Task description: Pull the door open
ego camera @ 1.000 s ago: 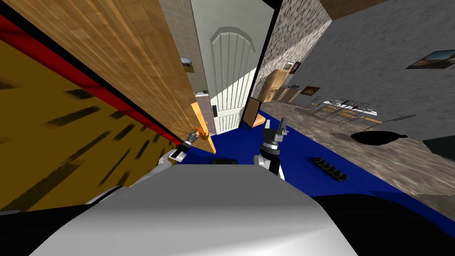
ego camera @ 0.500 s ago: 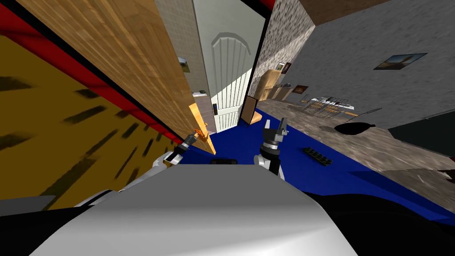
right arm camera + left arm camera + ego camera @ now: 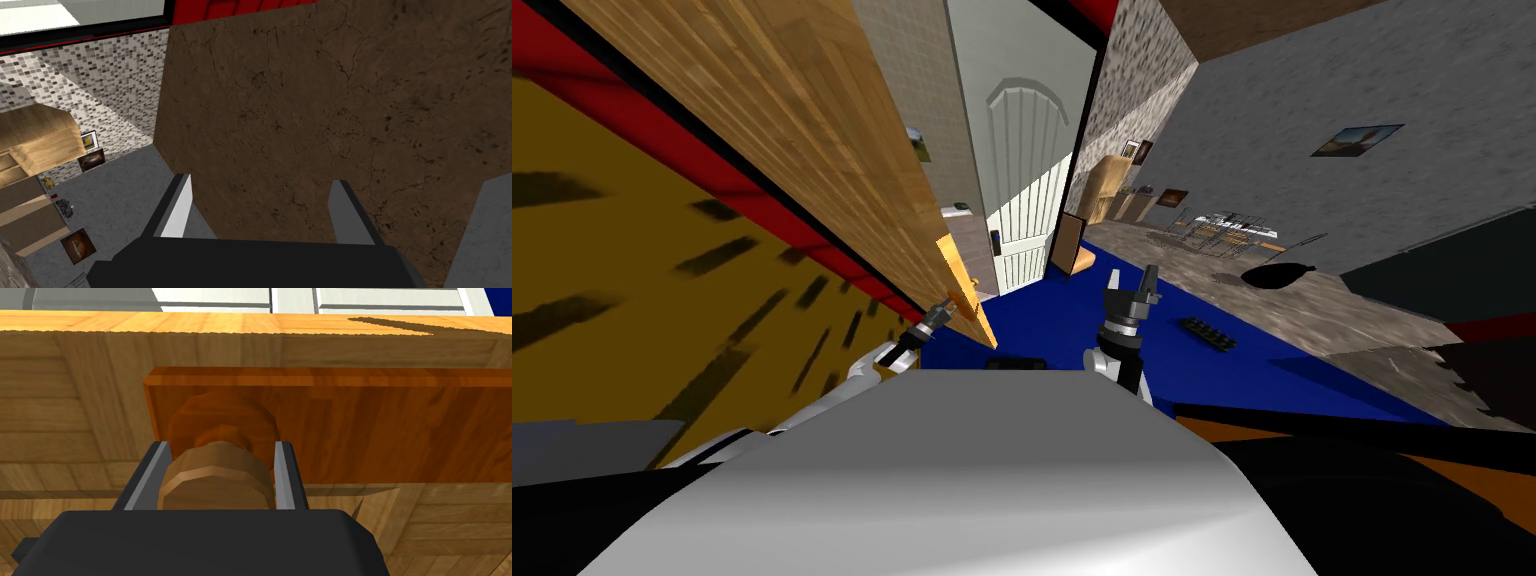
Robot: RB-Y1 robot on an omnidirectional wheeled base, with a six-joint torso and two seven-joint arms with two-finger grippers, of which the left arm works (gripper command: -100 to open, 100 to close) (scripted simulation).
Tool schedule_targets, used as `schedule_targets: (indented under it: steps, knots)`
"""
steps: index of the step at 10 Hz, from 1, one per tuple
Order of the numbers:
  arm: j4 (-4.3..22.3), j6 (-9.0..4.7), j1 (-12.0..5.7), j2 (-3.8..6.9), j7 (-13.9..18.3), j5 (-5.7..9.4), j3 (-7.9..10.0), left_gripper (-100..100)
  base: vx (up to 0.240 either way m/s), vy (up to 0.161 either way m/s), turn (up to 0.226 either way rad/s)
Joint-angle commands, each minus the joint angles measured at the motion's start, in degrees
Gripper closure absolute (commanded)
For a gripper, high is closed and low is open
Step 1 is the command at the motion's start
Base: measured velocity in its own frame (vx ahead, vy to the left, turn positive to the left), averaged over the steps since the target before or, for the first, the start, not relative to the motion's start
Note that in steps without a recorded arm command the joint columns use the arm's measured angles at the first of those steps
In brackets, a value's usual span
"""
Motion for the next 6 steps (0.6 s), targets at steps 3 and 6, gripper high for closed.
schedule_targets:
  steps: [3, 6]
  knots:
    - [1.6, -4.16, 0.81, 1.91, 1.3, -0.24, -0.95, 100, -0.145, 0.115, -0.107]
    - [2.5, -6.62, 1.12, 3.14, 2.1, -0.35, -1.46, 100, -0.151, 0.118, -0.092]
